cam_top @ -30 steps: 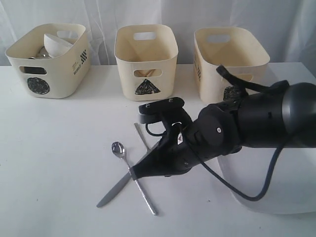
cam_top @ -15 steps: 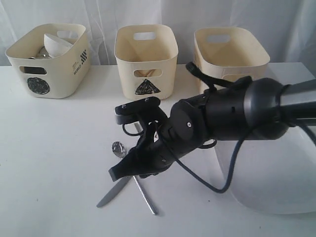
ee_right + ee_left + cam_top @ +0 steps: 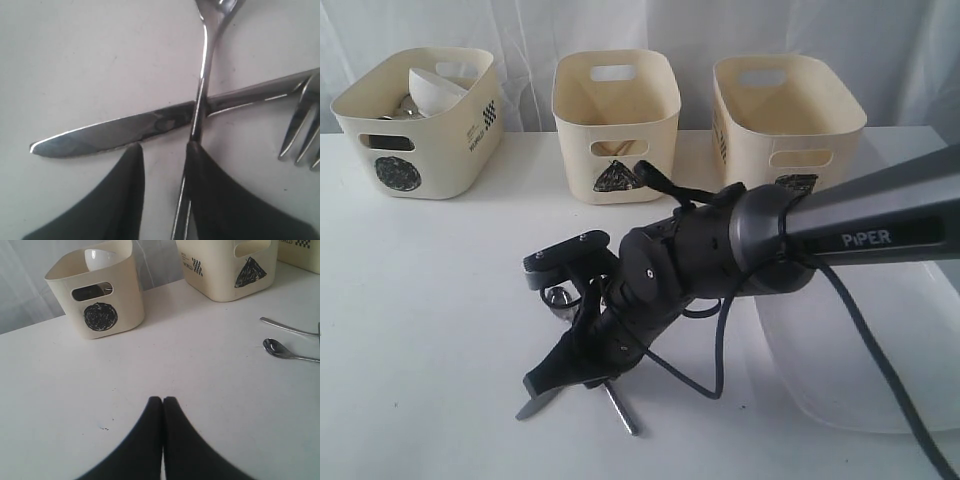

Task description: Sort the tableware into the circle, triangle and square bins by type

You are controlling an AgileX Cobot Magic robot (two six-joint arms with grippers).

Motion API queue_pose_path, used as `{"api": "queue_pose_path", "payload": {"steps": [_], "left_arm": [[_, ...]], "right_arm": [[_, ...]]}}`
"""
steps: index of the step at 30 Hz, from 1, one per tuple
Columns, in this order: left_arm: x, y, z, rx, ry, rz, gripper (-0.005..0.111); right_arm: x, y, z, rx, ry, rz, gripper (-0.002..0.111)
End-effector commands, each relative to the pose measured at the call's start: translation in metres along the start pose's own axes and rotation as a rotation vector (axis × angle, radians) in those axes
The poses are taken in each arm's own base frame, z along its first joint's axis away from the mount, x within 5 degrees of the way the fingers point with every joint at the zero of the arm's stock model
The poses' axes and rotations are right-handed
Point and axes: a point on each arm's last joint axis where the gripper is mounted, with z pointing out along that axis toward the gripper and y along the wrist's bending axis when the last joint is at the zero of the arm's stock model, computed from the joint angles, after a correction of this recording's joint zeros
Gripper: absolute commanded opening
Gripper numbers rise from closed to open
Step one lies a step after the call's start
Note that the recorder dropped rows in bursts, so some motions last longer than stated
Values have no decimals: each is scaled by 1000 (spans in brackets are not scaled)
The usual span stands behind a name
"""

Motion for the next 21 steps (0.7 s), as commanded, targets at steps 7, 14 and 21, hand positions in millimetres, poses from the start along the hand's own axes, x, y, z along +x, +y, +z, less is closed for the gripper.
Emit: {"api": "queue_pose_path", "payload": {"steps": [7, 14, 21], "left_arm": [[0, -1, 0, 6, -7, -8, 0], [0, -1, 0, 6, -7, -8, 0], [0, -1, 0, 6, -7, -8, 0]], "right_arm": [[2, 0, 15, 7, 46, -40, 32], [1, 0, 11, 12, 51, -61, 35], [-3, 1, -2, 15, 33, -81, 35]]}}
